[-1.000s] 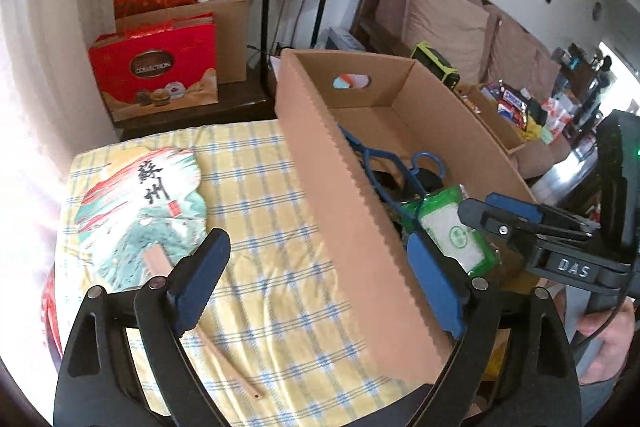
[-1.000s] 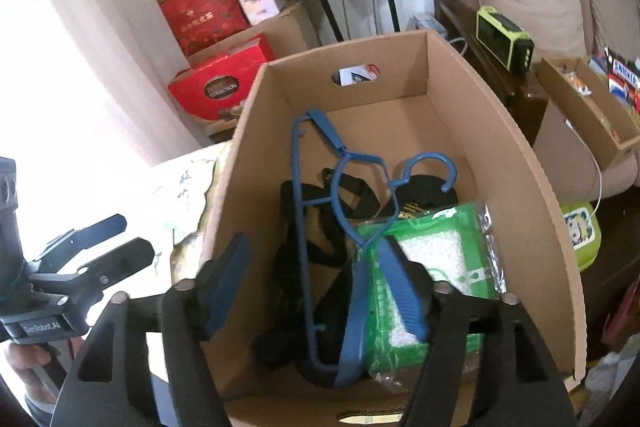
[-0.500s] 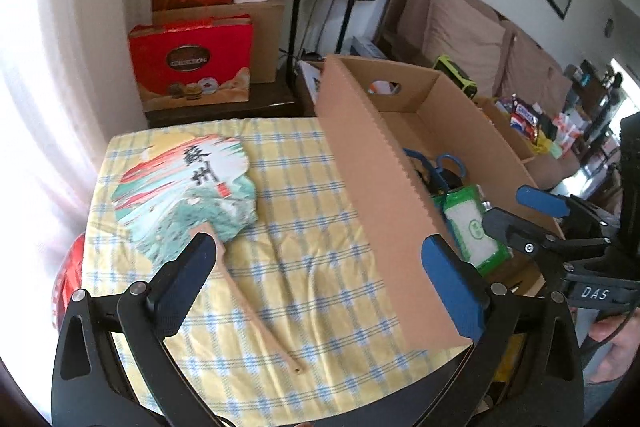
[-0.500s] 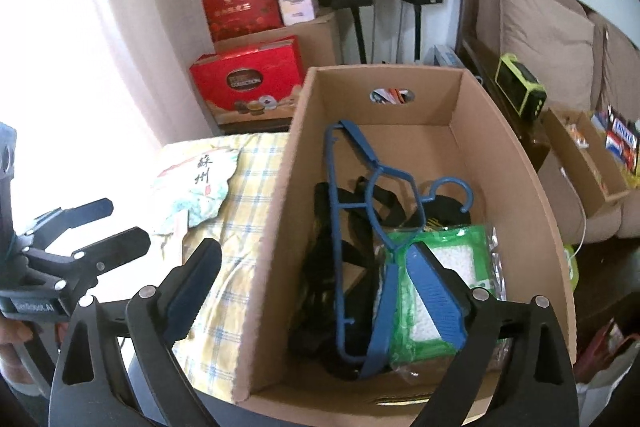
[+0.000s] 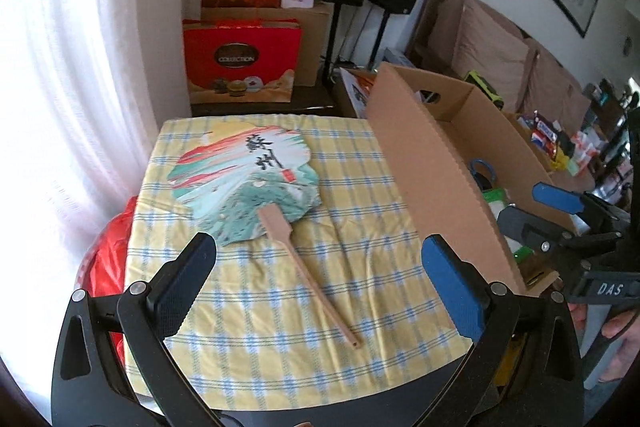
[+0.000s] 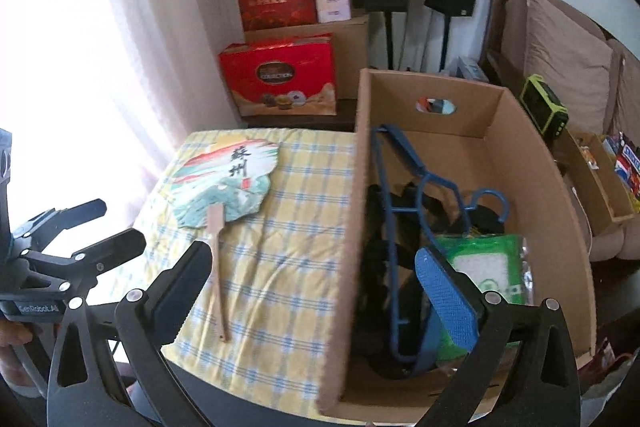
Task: Organize objects
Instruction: 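Move the right gripper back over the table to the fan's wooden handle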
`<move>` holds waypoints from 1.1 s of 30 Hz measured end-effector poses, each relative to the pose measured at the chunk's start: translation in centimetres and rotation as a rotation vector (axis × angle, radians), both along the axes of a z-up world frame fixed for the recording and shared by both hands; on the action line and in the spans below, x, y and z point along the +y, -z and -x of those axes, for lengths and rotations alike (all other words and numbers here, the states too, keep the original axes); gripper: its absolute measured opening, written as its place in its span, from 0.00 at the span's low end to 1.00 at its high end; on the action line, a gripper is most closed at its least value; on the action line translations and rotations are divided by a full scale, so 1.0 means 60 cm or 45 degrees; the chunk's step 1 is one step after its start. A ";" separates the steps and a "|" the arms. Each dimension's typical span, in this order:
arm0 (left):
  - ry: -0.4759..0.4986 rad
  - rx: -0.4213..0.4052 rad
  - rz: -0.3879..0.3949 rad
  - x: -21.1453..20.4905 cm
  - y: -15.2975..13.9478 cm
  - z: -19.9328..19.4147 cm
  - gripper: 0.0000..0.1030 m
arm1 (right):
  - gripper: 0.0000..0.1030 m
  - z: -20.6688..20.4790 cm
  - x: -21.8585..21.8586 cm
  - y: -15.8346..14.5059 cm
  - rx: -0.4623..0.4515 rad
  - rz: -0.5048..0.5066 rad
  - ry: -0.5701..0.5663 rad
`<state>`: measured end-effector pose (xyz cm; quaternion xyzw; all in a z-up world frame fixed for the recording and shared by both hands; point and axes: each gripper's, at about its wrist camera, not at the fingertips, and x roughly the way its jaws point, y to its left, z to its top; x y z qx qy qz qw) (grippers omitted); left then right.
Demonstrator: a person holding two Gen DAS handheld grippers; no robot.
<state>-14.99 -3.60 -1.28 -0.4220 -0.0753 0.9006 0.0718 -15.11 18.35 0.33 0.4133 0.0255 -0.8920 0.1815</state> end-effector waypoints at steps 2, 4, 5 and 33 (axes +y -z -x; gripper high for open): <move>-0.016 0.005 -0.006 -0.013 0.000 -0.004 1.00 | 1.00 -0.005 -0.014 0.002 0.000 -0.003 -0.018; -0.033 0.008 -0.008 -0.025 0.000 -0.008 1.00 | 1.00 -0.010 -0.030 0.005 -0.001 -0.004 -0.041; -0.044 0.007 -0.008 -0.032 0.002 -0.009 1.00 | 1.00 -0.013 -0.038 0.007 -0.001 -0.005 -0.056; -0.245 -0.140 -0.213 -0.161 0.131 -0.008 0.98 | 0.46 -0.058 -0.181 0.140 -0.069 0.012 -0.291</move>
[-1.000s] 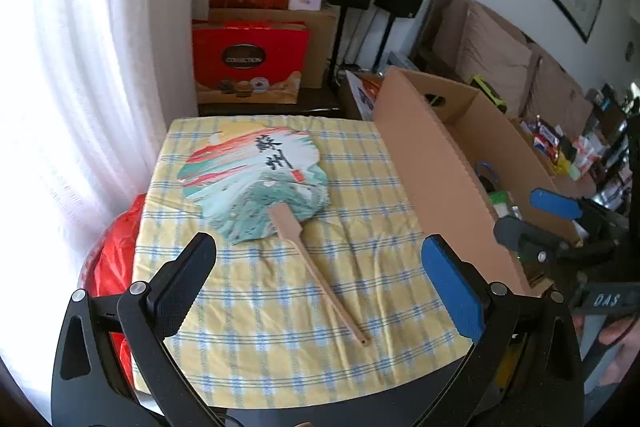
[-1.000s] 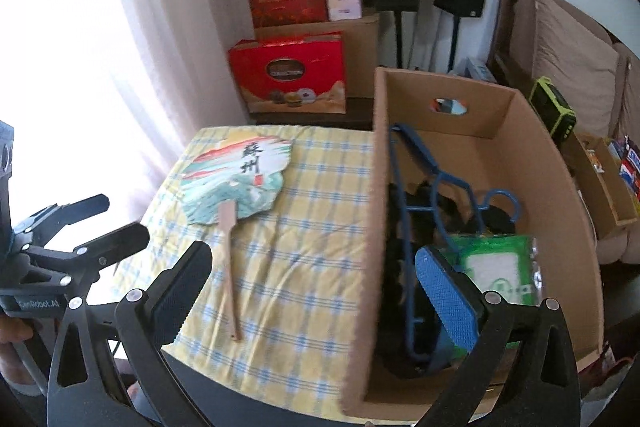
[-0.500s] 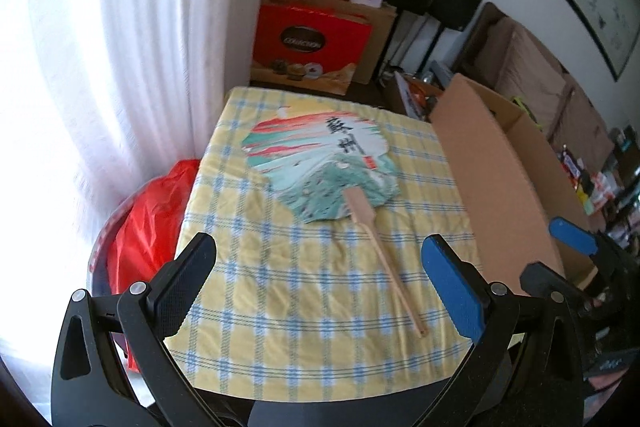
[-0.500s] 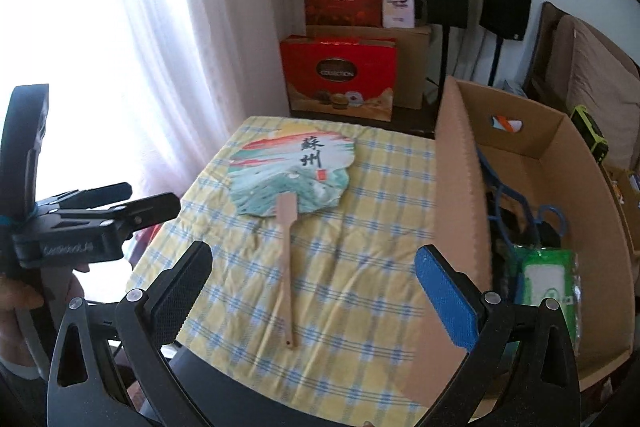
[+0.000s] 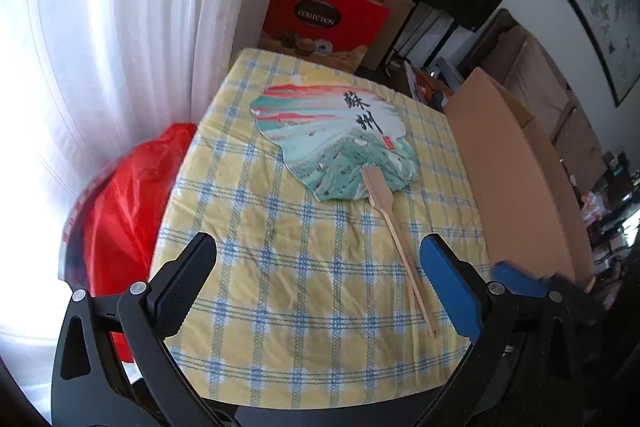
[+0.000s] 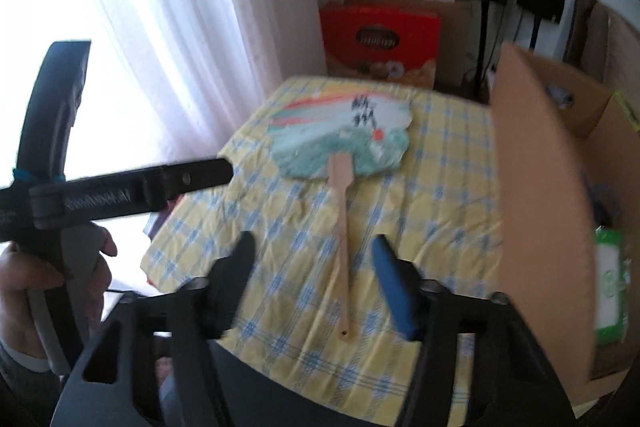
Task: Organize objects
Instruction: 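Move the right gripper back over the table to the fan's wooden handle, then close the right gripper on the wooden handle of the paper fan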
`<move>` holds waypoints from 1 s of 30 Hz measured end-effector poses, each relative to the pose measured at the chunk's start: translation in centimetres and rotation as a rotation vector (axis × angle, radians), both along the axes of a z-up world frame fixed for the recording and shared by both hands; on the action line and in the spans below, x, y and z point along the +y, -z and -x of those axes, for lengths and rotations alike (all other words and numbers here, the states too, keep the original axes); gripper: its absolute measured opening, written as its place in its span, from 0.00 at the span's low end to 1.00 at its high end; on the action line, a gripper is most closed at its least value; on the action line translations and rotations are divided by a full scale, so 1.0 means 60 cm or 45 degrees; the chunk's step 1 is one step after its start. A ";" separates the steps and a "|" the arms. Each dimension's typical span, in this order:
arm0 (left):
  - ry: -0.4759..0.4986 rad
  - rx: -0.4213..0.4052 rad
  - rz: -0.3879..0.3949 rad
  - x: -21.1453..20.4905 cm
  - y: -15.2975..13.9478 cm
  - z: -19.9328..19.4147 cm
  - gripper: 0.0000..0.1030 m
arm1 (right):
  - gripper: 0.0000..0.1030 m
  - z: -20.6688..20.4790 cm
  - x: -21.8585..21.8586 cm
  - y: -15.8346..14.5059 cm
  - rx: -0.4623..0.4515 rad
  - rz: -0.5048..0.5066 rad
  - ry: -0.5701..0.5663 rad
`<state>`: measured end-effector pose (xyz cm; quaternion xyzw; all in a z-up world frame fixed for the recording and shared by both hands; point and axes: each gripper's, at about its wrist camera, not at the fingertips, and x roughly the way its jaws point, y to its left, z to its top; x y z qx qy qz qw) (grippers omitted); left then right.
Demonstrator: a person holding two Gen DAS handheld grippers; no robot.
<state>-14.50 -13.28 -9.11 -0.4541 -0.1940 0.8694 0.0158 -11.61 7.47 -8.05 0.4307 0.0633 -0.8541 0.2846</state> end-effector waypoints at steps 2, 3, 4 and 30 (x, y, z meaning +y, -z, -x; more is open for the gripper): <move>0.005 -0.012 -0.015 0.004 0.009 0.003 0.98 | 0.44 0.006 -0.002 0.023 -0.013 -0.026 0.010; 0.006 -0.015 -0.020 0.005 0.012 0.004 0.98 | 0.44 0.008 -0.002 0.031 -0.016 -0.032 0.013; 0.007 -0.019 -0.025 0.007 0.017 0.006 0.98 | 0.44 0.010 -0.001 0.040 -0.022 -0.040 0.022; 0.057 -0.122 -0.221 0.066 0.088 0.054 0.91 | 0.06 0.026 0.023 0.111 -0.139 0.020 0.073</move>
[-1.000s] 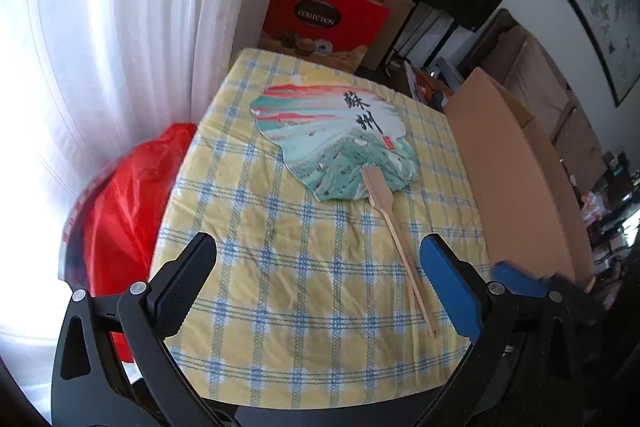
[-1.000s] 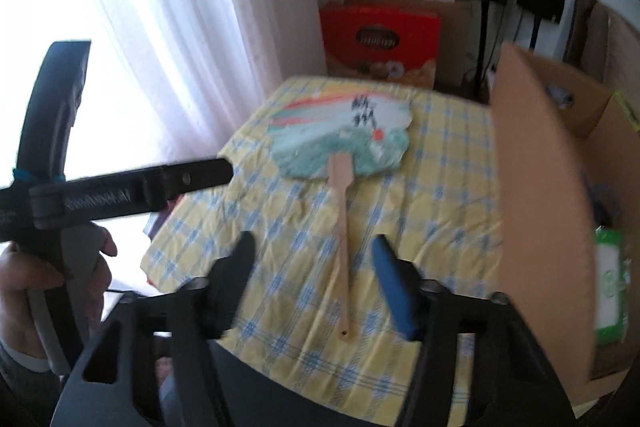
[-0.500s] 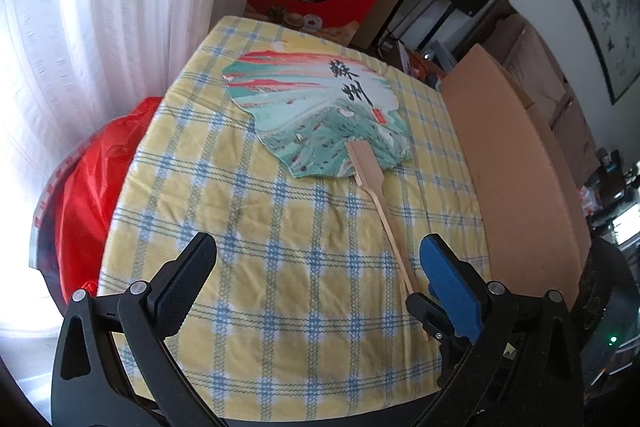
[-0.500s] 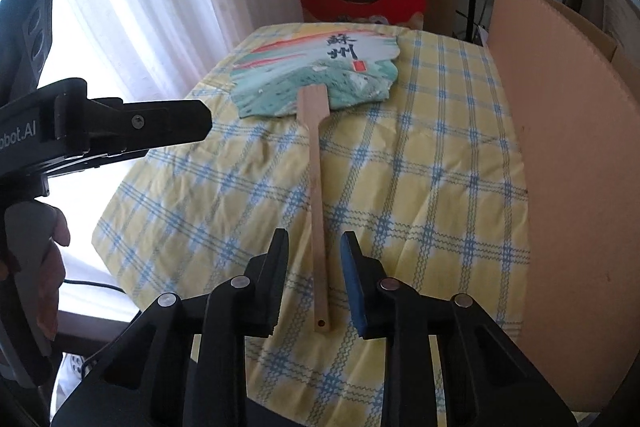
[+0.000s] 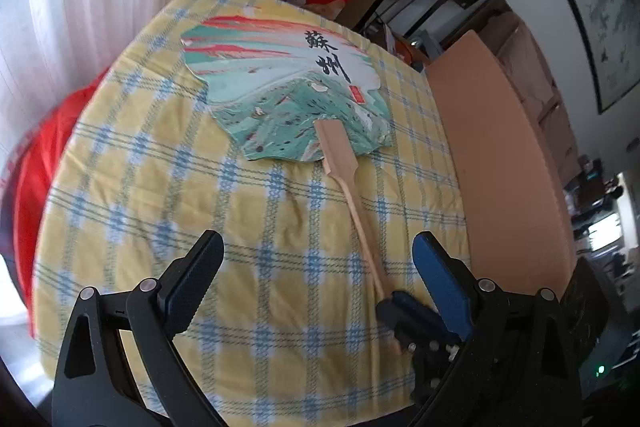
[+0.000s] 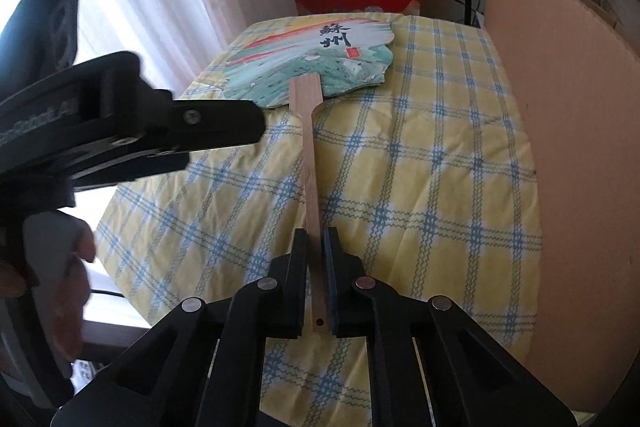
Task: Organize objects
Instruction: 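Close the right gripper on the wooden handle of the paper fan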
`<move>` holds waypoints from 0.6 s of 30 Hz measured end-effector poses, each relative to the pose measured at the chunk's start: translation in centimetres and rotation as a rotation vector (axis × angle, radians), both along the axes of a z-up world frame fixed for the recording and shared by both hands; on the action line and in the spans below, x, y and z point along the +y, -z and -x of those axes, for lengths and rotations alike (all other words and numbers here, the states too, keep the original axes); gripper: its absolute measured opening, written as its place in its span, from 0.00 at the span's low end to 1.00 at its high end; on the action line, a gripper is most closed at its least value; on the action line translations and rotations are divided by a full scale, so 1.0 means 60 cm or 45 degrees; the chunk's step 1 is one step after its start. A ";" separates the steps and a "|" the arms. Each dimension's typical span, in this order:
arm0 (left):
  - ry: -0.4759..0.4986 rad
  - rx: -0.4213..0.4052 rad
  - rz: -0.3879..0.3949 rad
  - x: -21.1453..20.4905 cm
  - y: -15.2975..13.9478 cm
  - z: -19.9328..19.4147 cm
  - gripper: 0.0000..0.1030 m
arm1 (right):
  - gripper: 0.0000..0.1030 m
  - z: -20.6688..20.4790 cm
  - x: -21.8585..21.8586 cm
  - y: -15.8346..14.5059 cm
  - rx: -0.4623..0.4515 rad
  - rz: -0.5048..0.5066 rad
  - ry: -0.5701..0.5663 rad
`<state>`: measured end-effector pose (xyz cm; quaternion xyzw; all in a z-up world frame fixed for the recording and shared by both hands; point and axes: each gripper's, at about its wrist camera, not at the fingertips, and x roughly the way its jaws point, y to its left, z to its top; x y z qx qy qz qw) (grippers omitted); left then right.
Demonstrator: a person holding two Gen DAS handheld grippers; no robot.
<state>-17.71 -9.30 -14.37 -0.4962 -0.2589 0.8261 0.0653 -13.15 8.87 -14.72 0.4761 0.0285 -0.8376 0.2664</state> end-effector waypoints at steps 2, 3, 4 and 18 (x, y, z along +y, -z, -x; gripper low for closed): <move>-0.015 -0.006 -0.047 -0.002 0.008 0.004 0.90 | 0.06 -0.006 0.001 0.000 -0.036 0.037 -0.021; -0.025 -0.008 -0.079 -0.004 0.011 0.006 0.90 | 0.06 -0.011 0.001 -0.001 -0.058 0.062 -0.036; -0.035 -0.010 -0.106 -0.006 0.014 0.007 0.90 | 0.06 -0.014 0.001 -0.003 -0.067 0.073 -0.047; -0.163 -0.005 -0.430 -0.032 0.037 0.019 0.41 | 0.07 -0.053 0.005 -0.046 -0.126 0.235 -0.113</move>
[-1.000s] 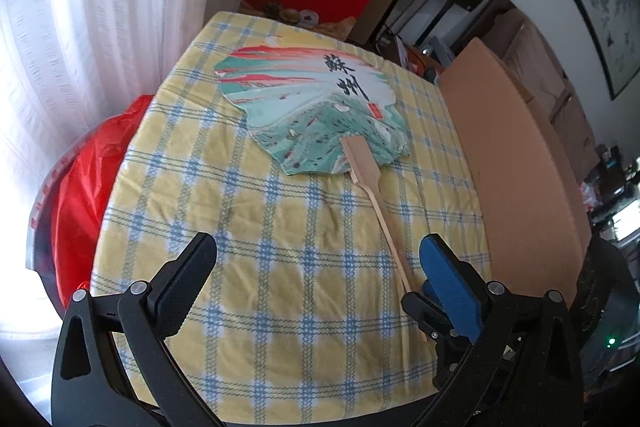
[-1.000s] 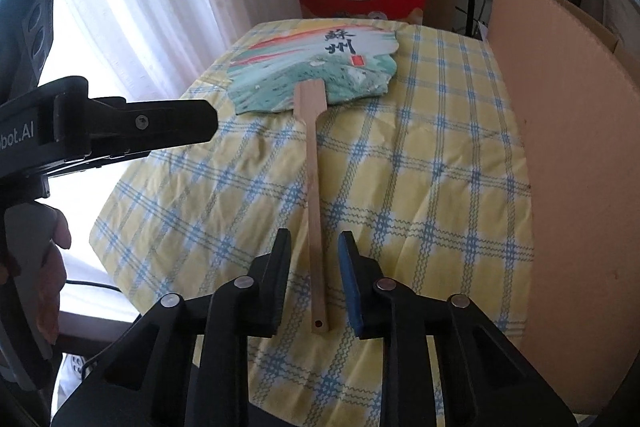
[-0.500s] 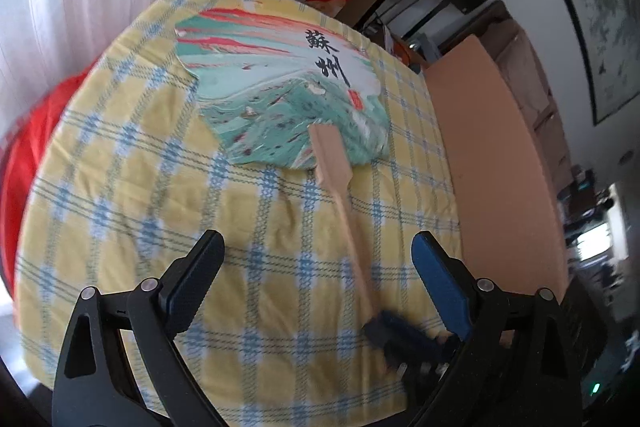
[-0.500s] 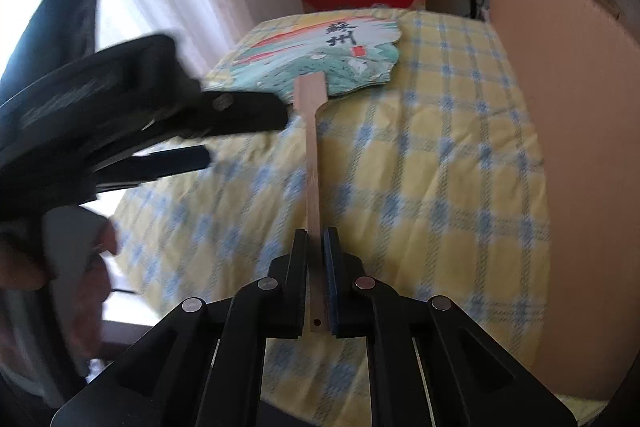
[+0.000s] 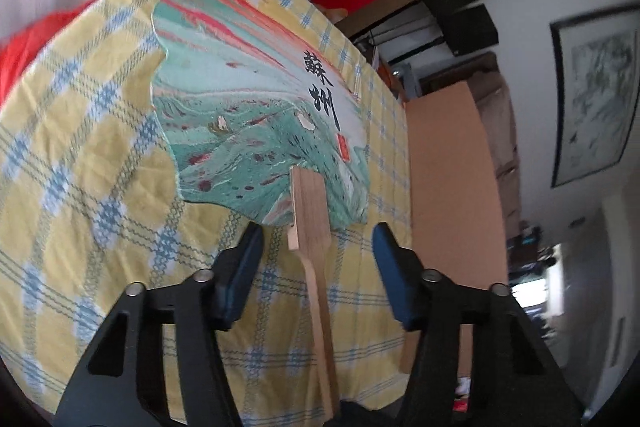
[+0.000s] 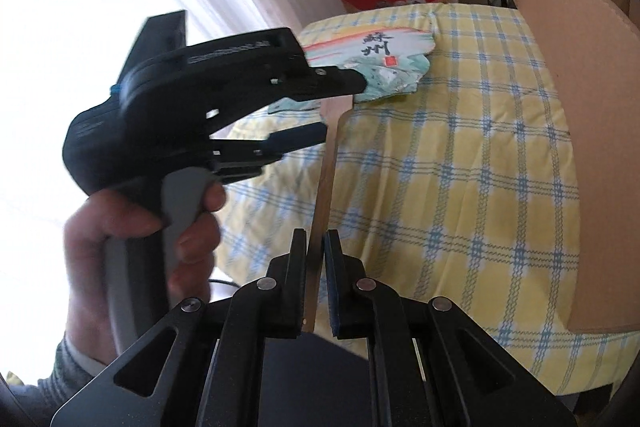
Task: Organize objects
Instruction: 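Close the right gripper on the wooden handle of the paper fan, then lift the paper fan by its handle with the right gripper over the box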
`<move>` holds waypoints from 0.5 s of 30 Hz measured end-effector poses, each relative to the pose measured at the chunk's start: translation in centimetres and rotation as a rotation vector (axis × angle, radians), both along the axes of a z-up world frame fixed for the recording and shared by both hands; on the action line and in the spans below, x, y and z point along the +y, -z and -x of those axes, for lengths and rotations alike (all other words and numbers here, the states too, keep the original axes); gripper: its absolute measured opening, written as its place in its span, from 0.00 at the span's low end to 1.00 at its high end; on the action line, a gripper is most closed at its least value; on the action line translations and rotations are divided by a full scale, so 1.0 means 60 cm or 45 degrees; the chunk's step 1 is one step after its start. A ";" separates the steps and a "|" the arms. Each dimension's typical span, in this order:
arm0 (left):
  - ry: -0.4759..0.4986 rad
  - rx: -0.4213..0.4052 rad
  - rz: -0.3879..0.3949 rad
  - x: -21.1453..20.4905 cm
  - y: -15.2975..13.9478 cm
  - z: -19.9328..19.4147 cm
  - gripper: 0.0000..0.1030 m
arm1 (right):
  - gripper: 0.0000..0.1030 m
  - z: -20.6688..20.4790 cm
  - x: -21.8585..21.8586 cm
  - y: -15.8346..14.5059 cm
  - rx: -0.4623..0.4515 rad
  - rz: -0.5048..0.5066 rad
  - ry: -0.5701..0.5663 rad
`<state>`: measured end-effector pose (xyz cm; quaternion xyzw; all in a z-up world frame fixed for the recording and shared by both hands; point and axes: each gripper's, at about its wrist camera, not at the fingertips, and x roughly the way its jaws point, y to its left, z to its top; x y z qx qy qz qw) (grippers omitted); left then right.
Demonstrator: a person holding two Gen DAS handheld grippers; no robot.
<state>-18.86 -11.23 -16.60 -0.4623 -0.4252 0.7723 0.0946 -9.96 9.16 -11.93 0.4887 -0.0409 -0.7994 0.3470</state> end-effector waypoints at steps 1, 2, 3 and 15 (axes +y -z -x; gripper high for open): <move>-0.004 0.004 -0.022 -0.001 0.002 0.001 0.30 | 0.07 -0.002 -0.001 -0.002 0.004 -0.002 -0.003; -0.004 0.010 -0.039 -0.001 0.004 0.001 0.25 | 0.08 -0.005 -0.002 -0.004 0.012 -0.006 -0.003; -0.013 0.008 -0.037 -0.002 0.004 0.002 0.20 | 0.08 -0.005 -0.002 -0.006 0.019 -0.007 -0.003; -0.039 0.104 -0.153 -0.001 -0.025 0.012 0.06 | 0.08 -0.030 0.012 -0.050 0.119 0.016 0.014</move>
